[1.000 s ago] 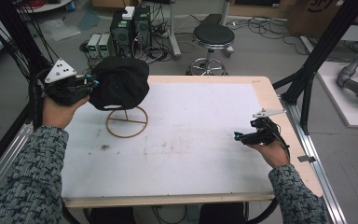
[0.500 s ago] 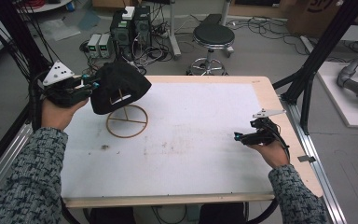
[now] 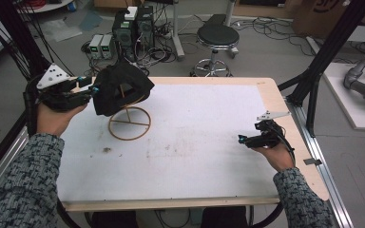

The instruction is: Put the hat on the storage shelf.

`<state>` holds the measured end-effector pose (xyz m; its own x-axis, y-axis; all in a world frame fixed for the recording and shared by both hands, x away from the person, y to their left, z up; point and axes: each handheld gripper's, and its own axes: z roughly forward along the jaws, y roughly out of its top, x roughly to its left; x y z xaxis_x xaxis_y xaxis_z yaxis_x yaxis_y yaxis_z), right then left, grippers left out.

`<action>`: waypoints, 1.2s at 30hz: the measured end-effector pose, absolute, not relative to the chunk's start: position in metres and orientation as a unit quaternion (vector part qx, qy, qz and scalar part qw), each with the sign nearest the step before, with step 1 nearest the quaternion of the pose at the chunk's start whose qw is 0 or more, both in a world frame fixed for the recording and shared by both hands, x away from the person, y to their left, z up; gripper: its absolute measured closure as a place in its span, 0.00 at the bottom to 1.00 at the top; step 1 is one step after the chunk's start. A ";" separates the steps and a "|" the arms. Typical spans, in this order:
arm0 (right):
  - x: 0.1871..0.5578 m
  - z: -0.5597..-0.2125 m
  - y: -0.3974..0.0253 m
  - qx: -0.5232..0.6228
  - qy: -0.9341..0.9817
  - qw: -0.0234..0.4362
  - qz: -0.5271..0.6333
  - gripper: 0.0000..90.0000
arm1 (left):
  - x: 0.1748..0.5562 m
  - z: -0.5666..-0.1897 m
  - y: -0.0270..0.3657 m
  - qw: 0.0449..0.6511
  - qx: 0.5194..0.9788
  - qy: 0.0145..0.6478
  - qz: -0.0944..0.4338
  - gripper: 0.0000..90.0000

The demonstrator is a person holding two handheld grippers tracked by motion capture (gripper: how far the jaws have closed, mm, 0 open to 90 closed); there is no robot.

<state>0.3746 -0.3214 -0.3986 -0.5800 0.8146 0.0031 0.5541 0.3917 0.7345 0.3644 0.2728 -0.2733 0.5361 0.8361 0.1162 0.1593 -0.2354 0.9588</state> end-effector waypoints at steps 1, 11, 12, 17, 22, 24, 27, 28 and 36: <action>0.375 -0.399 -0.321 0.420 0.814 0.183 0.358 0.12 | 0.363 -0.273 0.274 0.511 0.713 0.350 0.329 0.64; 0.373 -0.397 -0.315 0.414 0.817 0.182 0.358 0.12 | 0.352 -0.277 0.283 0.513 0.712 0.361 0.315 0.51; 0.373 -0.397 -0.315 0.414 0.817 0.182 0.358 0.12 | 0.350 -0.277 0.284 0.512 0.712 0.363 0.315 0.50; 0.373 -0.394 -0.313 0.412 0.818 0.182 0.358 0.12 | 0.345 -0.280 0.285 0.505 0.713 0.369 0.317 0.41; 0.374 -0.390 -0.312 0.409 0.817 0.184 0.363 0.12 | 0.338 -0.283 0.285 0.502 0.714 0.373 0.315 0.33; 0.374 -0.390 -0.311 0.409 0.817 0.184 0.362 0.12 | 0.334 -0.286 0.284 0.503 0.716 0.374 0.308 0.28; 0.373 -0.390 -0.310 0.407 0.818 0.183 0.363 0.12 | 0.327 -0.291 0.281 0.504 0.721 0.368 0.301 0.23; 0.373 -0.390 -0.309 0.406 0.819 0.184 0.361 0.12 | 0.324 -0.294 0.280 0.501 0.727 0.365 0.295 0.22; 0.374 -0.391 -0.305 0.402 0.823 0.183 0.359 0.12 | 0.304 -0.326 0.273 0.473 0.752 0.370 0.272 0.20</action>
